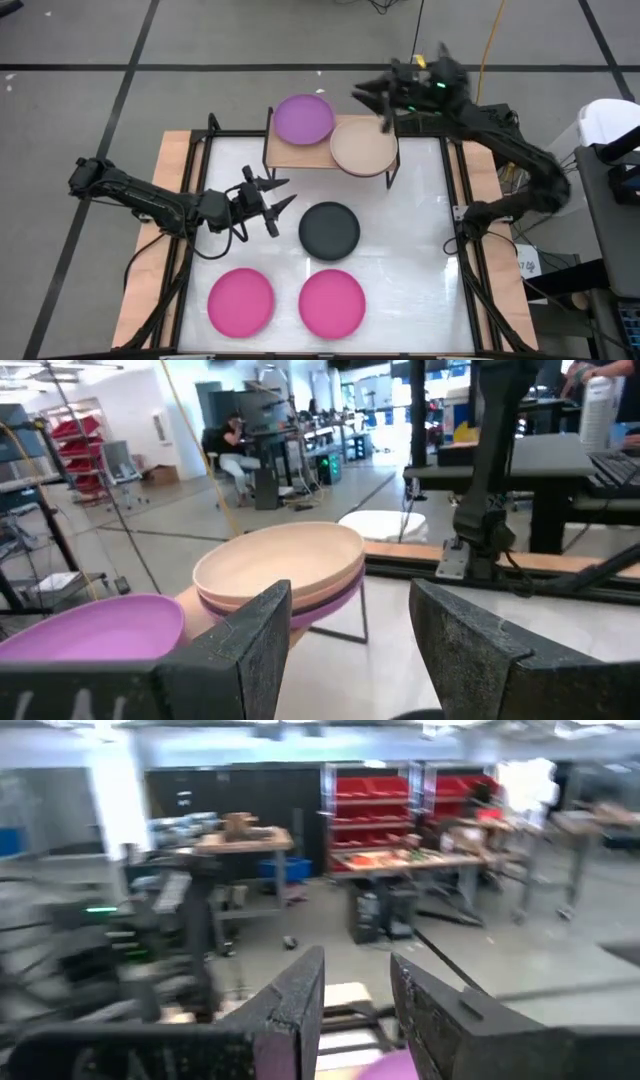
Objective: Place and stack plates onto a shelf
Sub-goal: Stack black plate on top of the violet plate on the shelf
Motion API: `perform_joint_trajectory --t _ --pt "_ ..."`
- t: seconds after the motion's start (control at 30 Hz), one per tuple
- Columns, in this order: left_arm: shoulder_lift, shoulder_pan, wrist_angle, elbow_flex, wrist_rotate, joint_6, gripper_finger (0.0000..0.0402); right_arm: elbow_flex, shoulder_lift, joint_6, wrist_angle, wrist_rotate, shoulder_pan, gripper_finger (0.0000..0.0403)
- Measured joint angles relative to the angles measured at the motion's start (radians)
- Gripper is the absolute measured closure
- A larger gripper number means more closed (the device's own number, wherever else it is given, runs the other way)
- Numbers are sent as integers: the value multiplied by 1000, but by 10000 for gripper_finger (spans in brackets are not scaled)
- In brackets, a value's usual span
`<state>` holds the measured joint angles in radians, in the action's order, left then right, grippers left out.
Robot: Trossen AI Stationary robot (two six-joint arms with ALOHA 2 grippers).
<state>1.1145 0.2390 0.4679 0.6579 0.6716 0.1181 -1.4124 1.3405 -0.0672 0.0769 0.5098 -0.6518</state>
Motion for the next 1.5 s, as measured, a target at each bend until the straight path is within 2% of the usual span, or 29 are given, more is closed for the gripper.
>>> perform_joint_trajectory --t 0.1,0.23,0.43,0.6,0.7,0.87,1.07,1.23,1.5 --pt "0 0 -10 0 -67 0 192 39 -120 51 -64 18 60 301" --pt "26 1 -20 9 -137 11 192 162 -257 86 -70 16 172 301" --pt "144 7 -213 125 -160 41 192 409 -424 83 29 -93 330 301" --pt "283 18 -427 267 -181 130 192 597 -498 75 107 -167 404 301" --pt "356 30 -517 325 -181 213 192 677 -526 72 140 -200 432 301" --pt "442 53 -547 384 -182 320 192 769 -550 15 141 -199 471 301" --pt "488 86 -590 406 -231 308 192 871 -546 -20 184 -206 542 301" --pt "503 104 -643 406 -234 256 192 961 -546 -26 284 -269 594 301" --pt "503 103 -686 395 -247 198 192 1059 -546 -29 433 -278 615 301"
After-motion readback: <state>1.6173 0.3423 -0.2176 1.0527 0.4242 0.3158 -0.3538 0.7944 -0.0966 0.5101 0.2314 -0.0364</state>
